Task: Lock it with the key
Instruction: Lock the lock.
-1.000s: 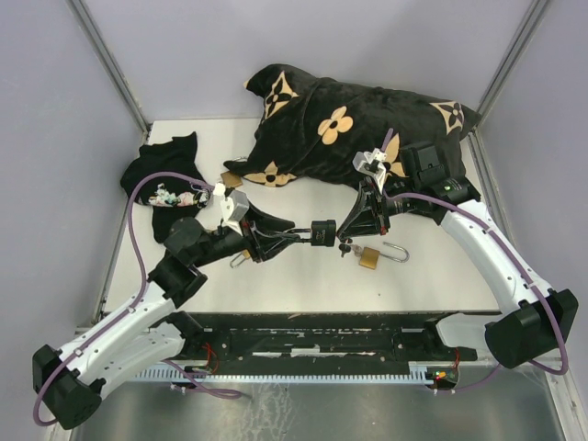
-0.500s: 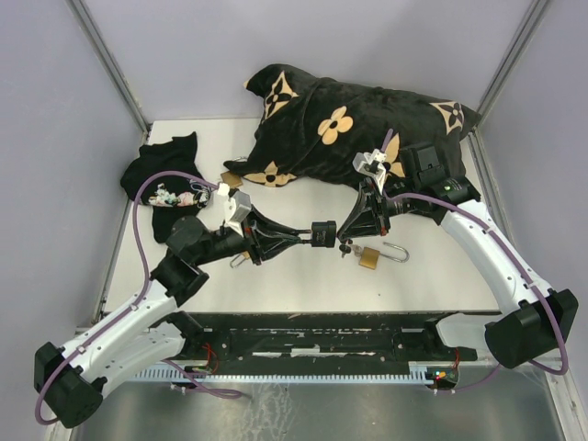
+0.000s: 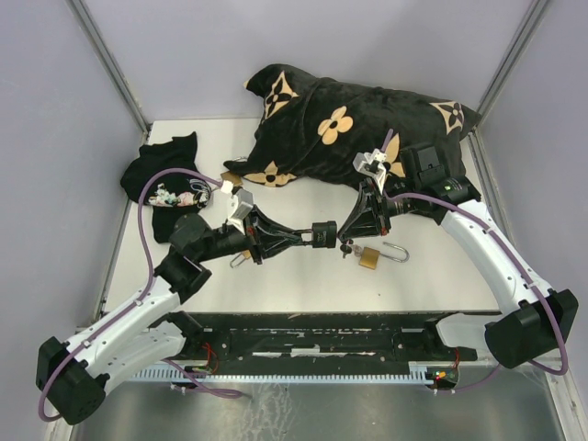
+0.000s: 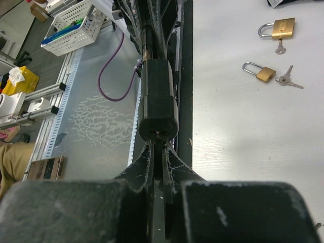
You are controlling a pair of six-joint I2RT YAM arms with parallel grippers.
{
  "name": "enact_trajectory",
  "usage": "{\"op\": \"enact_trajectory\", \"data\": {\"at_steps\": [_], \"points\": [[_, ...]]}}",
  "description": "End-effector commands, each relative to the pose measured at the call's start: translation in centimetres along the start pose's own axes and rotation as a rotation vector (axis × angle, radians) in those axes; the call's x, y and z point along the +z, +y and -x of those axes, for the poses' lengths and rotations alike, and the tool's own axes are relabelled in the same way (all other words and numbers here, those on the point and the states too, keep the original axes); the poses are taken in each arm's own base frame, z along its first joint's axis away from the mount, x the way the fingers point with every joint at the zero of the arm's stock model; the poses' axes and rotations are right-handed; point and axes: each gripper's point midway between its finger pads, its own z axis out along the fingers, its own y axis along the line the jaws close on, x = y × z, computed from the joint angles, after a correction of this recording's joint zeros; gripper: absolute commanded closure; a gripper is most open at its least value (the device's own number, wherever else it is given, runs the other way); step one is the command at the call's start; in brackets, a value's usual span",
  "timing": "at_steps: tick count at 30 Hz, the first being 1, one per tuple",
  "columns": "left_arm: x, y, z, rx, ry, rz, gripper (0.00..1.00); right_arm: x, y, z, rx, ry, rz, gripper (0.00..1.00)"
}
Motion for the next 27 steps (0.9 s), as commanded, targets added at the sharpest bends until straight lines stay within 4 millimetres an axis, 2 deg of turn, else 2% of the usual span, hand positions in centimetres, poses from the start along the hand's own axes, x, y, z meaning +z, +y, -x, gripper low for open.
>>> {"op": "enact_trajectory", "data": {"at_steps": [1,4,6,11,17,20,21,23,27], "points": [[0.0,-1.1,1.2,-0.036,-0.052,-0.047,0.97,-0.1,1.8,3.0,-0.115,-0.06,0.068,0.83],[-0.2,-0.7,1.4,-0.07,-0.094,-0.019,0.97,0.0,1.0,3.2,-0.087,-0.062,0.037,0.69],[-0.4,-0.3,1.6,-0.087,-0.126,0.002,0.97,0.1,0.4,3.1,-0.079,-0.066,0.025,0.64],[-0.5,0.8,1.8,-0.126,-0.171,0.055,0.97,0.5,-1.3,2.8,-0.009,-0.074,-0.009,0.62],[-0.2,3.5,-0.1,-0.169,-0.079,0.136,0.97,1.2,-3.9,1.3,0.079,-0.078,-0.052,0.6],[0.0,4.3,-0.4,-0.177,-0.044,0.157,0.97,1.8,-5.7,0.6,0.167,-0.106,-0.078,0.55],[0.0,4.7,-0.3,-0.179,-0.042,0.172,0.97,2.0,-6.2,0.5,0.181,-0.124,-0.079,0.51],[0.0,5.5,0.1,-0.173,-0.037,0.212,0.97,2.2,-6.6,0.3,0.165,-0.156,-0.08,0.37],[0.4,6.6,1.3,-0.209,-0.05,0.258,0.97,2.6,-6.9,0.2,-0.011,-0.204,-0.103,0.08]]}}
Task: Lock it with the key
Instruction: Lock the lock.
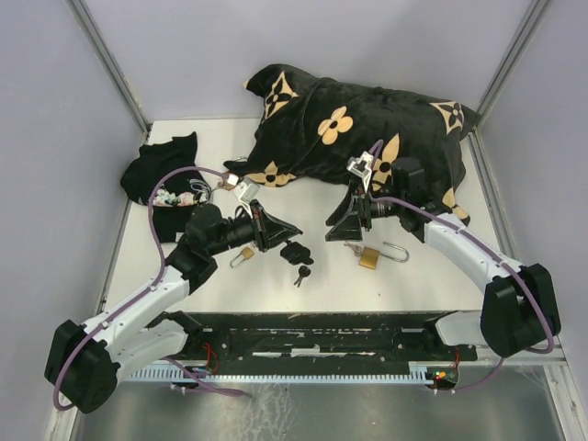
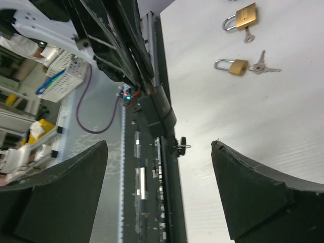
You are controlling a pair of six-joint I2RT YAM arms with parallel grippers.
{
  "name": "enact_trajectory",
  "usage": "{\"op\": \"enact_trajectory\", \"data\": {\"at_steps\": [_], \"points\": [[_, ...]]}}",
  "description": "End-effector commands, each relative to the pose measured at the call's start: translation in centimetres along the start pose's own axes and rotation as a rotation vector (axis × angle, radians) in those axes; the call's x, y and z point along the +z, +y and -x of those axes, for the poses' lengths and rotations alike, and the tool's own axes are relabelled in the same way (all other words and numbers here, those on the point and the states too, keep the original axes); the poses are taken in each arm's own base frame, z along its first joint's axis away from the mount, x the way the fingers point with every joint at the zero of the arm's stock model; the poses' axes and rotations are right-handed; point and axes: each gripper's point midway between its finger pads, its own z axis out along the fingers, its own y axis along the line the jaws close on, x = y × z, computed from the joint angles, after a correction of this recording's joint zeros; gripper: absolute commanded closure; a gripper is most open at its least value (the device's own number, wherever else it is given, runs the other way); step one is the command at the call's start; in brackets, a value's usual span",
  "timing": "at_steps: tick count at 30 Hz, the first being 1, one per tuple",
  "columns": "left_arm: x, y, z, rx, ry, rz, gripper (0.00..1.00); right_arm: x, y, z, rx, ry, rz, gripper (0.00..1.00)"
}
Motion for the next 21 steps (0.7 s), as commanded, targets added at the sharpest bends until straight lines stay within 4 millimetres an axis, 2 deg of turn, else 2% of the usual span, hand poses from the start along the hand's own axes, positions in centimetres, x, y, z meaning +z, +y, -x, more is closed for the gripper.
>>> {"op": "enact_trajectory", "data": {"at_steps": [1,3,5,8,10,15,21], "points": [[0.6,-2.1,6.5,0.052,-0.147,-0.028,0.97,0.7,0.6,2.6,-0.296,-0.131,0.009,0.03],[1.0,-2.8,7.8,0.003,-0.176,-0.05,0.97,1.4,0.6,2.7,-0.386,-0.169,0.036,0.01],[1.4,-3.2,9.5,-0.042,-0.221,-0.057,0.97,1.9,1.5,3.7,-0.46,-0.218,0.073,0.01],[1.6,-3.0,11.7,-0.081,-0.269,-0.009,0.97,2.1,3.1,5.5,-0.517,-0.266,0.1,0.01],[1.7,-3.0,12.8,-0.094,-0.29,0.016,0.97,2.1,3.4,6.3,-0.551,-0.289,0.081,0.01],[2.2,-4.1,14.6,-0.161,-0.319,-0.029,0.97,2.7,2.3,7.0,-0.552,-0.264,0.009,0.02],[2.7,-4.1,15.4,-0.23,-0.34,-0.034,0.97,3.4,3.4,7.8,-0.564,-0.263,0.028,0.06]]}}
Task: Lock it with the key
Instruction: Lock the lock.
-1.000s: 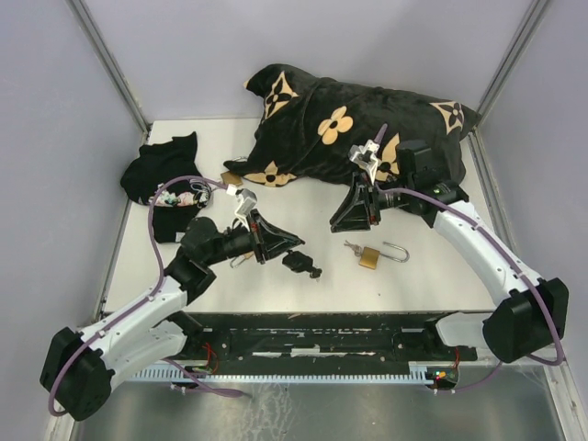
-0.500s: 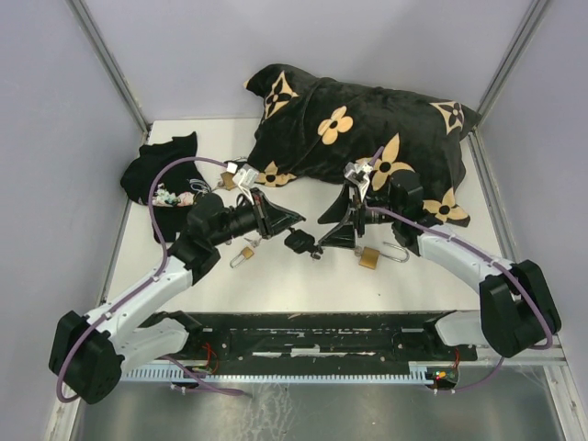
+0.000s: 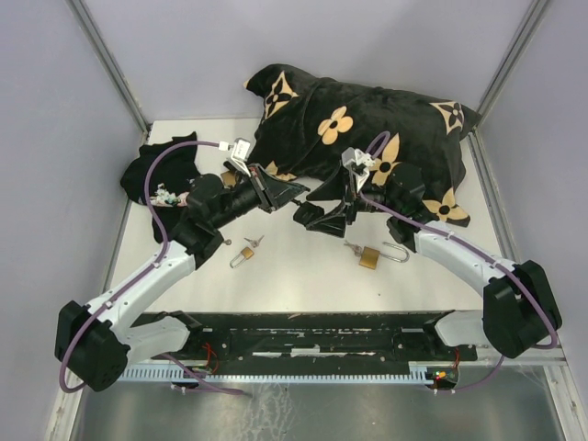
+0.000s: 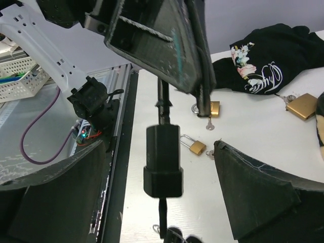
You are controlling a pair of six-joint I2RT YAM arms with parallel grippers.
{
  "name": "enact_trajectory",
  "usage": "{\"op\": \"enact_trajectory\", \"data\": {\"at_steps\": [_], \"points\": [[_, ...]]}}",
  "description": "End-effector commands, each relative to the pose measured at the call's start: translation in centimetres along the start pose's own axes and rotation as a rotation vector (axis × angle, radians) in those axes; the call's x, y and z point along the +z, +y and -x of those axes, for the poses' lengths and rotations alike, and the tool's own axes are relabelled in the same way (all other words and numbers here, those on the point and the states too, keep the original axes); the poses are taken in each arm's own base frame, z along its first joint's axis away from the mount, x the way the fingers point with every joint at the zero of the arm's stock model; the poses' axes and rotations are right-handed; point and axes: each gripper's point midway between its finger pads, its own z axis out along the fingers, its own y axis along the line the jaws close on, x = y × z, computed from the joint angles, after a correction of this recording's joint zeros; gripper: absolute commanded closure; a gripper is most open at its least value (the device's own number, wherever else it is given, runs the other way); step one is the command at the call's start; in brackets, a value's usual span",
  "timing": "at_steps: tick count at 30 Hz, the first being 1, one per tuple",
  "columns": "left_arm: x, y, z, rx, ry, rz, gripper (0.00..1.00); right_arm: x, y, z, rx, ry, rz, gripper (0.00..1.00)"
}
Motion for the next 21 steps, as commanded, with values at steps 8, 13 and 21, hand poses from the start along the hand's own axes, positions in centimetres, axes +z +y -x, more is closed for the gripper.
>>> {"op": "enact_trajectory", "data": {"at_steps": [8,13,21], "points": [[0.2,-5.5,5.0,-0.095,-0.148,-0.177,0.97,1.5,0.8,1.0,-0.088,0.049,0.028,0.15],[-0.3,-6.3,5.1,-0.128,-0.16,-0.217,0.97,1.5,1.1,0.9,-0.069,0.053,0.038,0.14],[-1.2,-7.0,5.7,-0.15,-0.195,-0.232,0.97,1.2,3.1,5.2,-0.014,-0.071,0.098,0.24]]}}
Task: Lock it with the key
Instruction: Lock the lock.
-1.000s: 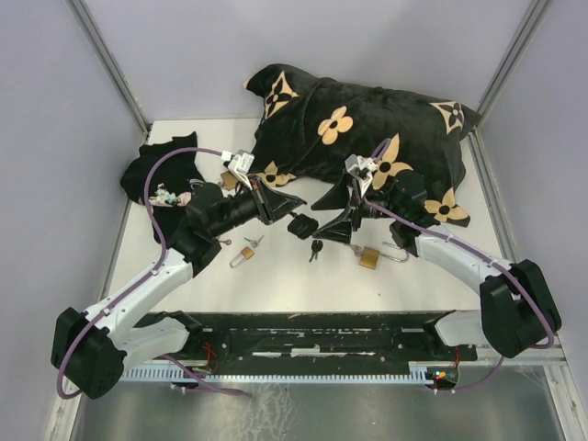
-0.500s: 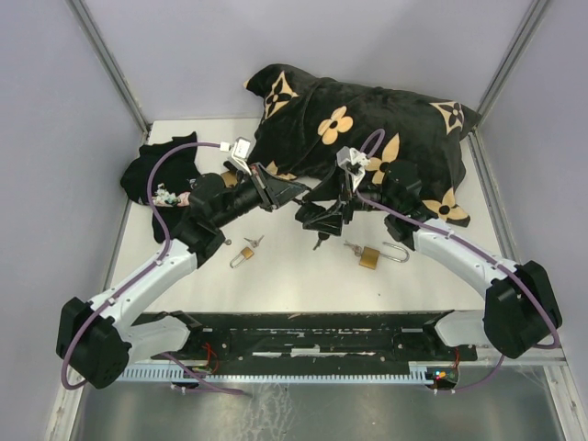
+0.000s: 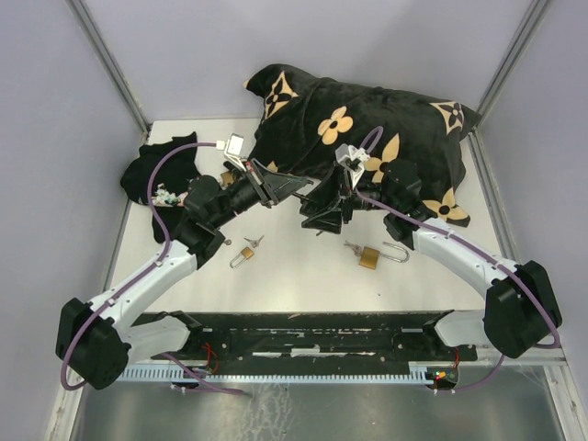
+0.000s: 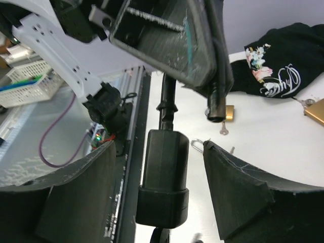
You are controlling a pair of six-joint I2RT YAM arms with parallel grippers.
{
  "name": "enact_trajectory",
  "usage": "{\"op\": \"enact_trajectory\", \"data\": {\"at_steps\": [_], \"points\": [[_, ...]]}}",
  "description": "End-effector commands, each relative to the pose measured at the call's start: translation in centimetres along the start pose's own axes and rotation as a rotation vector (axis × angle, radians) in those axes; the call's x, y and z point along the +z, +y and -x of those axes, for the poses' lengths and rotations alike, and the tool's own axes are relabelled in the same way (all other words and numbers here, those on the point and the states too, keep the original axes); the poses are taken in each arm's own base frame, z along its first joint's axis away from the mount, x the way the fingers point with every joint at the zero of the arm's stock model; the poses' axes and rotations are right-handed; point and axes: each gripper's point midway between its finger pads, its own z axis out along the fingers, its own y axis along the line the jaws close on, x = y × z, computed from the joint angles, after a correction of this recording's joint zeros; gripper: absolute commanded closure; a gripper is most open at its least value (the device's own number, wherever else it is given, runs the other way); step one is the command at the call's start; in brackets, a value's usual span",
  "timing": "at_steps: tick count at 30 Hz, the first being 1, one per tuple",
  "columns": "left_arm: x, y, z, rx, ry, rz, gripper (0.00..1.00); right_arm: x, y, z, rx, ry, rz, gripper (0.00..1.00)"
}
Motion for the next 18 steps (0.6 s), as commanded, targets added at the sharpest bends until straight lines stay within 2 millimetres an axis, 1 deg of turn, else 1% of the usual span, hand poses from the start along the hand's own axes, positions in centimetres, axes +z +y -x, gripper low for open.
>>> {"op": "enact_trajectory", "data": {"at_steps": [1,3,7,11,14,18], "points": [[-1.2,-5.8,3.2,0.007,-0.115,-0.171,0.97,-0.1,2.1,4.5,-0.043,-0.102,0.067,0.27],[-1.3,-6.0,3.4,0.0,-0.125,-0.176,0.97,-0.2,2.2,4.5,-0.03,-0.102,0.069,0.31],[-1.4,-6.4,3.7,-0.031,-0.141,-0.203,0.97,-0.3,1.8,4.2,-0.011,-0.102,0.049,0.29],[-1.6,-6.7,3.9,-0.065,-0.155,-0.222,0.97,-0.7,1.4,5.0,0.012,-0.131,0.027,0.27],[-1.8,-6.8,4.1,-0.088,-0.175,-0.226,0.97,-0.9,1.8,5.8,0.008,-0.158,0.036,0.28],[-2.0,-6.7,4.6,-0.123,-0.209,-0.233,0.97,-0.9,1.9,5.8,0.011,-0.179,0.035,0.3]]}}
